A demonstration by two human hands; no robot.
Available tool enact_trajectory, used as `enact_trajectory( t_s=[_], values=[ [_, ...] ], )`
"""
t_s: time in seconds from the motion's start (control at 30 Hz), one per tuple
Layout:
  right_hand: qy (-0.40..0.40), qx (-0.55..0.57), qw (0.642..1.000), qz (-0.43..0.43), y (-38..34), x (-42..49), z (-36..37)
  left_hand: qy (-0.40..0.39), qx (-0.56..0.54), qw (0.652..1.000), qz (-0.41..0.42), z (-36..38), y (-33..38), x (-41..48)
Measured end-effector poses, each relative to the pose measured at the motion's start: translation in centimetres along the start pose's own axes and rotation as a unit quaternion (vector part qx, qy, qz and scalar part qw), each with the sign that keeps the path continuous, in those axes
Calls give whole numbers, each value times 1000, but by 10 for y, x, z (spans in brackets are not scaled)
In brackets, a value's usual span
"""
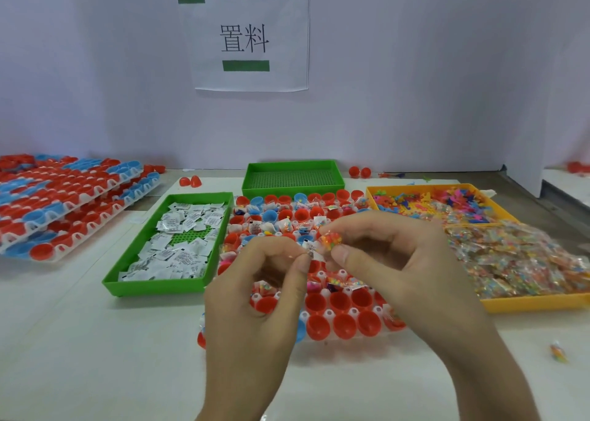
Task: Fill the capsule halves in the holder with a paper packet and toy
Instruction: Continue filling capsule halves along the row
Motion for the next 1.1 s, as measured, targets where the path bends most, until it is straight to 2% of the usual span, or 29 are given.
enact_trajectory(
  t_s=[0.2,0.4,0.47,0.63,0.87,1.1],
  values=[
    [9,-27,999,-20,-2,-2,-2,-14,-14,1000,0,8,3,-4],
    [-94,-51,994,-4,-1,-9,16,43,-40,997,-44,0,-6,-3],
    [-106,-65,992,-5,0,-10,19,55,-48,996,-53,-2,-8,-3],
    [-96,-59,993,-20,0,-9,24,63,-77,992,-74,-6,-13,-3],
    [-61,-41,997,-20,1,-6,19,59,-60,993,-85,-9,-16,-3],
    [-9,-38,999,-35,-2,-4,13,35,-140,979,-147,1,-21,-5]
  ],
)
Point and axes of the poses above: each hand's wrist, its own x-axis towards the middle knuckle, its own z-axis out of the palm, y = z × x, the point moved 8 cm from there along x, towards the middle knuckle, and after that the axes turned 6 degrees about y, right-handed, at the moved point
